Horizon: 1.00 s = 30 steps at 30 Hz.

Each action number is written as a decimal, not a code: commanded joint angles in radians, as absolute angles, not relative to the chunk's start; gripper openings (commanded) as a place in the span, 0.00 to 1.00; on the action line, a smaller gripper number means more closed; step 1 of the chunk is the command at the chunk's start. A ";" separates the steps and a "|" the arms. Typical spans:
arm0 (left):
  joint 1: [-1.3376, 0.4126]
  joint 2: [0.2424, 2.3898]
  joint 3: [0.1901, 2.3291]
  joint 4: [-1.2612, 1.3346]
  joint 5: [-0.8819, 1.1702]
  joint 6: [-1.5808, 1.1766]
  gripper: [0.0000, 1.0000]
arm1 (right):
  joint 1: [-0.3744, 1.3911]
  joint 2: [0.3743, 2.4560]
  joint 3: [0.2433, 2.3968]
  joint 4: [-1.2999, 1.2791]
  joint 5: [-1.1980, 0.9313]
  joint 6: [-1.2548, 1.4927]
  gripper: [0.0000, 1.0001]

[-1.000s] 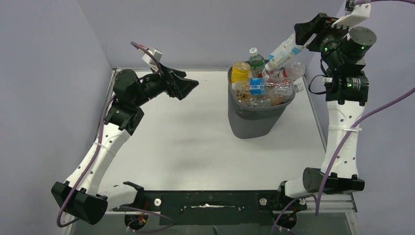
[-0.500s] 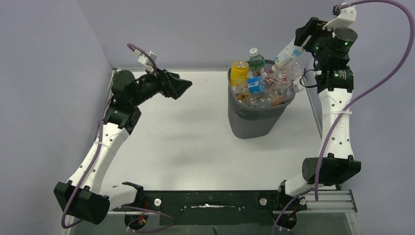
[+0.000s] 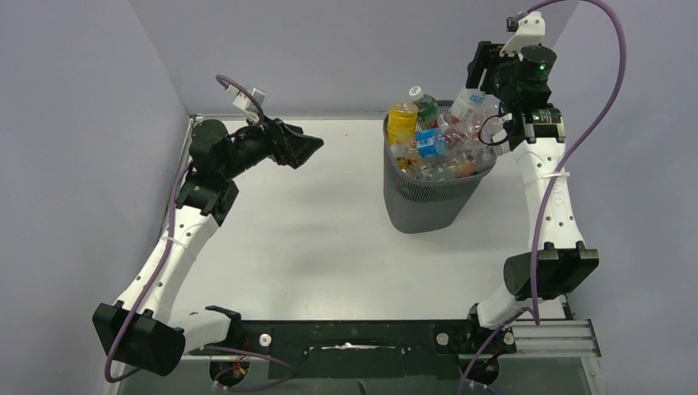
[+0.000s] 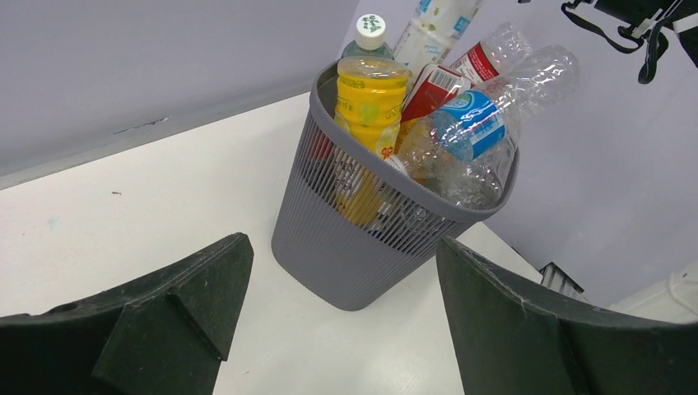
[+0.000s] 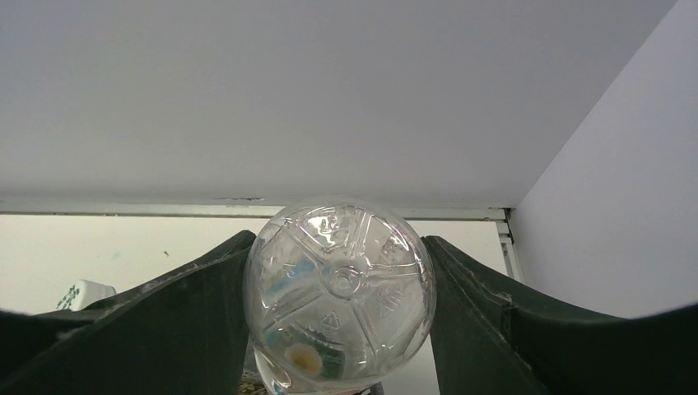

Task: Put the plastic bottles in the bin
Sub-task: Place the plastic bottle in the trash bin.

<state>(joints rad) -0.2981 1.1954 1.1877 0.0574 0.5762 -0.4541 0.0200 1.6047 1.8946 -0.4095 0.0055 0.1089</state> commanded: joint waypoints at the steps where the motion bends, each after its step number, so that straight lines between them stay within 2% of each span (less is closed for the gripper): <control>1: -0.290 1.189 1.197 0.127 0.599 -0.462 0.83 | 0.029 1.596 1.893 -0.432 0.068 0.060 0.56; 8: -0.289 1.192 1.193 0.140 0.607 -0.471 0.83 | 0.033 1.604 1.863 -0.457 0.110 0.042 0.57; 15: -0.290 1.193 1.191 0.147 0.613 -0.480 0.83 | 0.032 1.626 1.878 -0.497 0.073 0.040 0.64; 21: -0.290 1.192 1.189 0.144 0.617 -0.480 0.83 | 0.032 1.617 1.914 -0.539 0.025 0.053 0.77; 27: -0.289 1.186 1.186 0.148 0.617 -0.484 0.83 | 0.031 1.585 1.980 -0.588 -0.011 0.089 0.77; 30: -0.290 1.183 1.186 0.152 0.618 -0.489 0.83 | 0.031 1.572 1.983 -0.593 -0.018 0.099 0.86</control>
<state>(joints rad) -0.2974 1.1954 1.1820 0.0803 0.6033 -0.4831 0.0334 1.6169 1.9297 -0.5892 0.0055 0.0811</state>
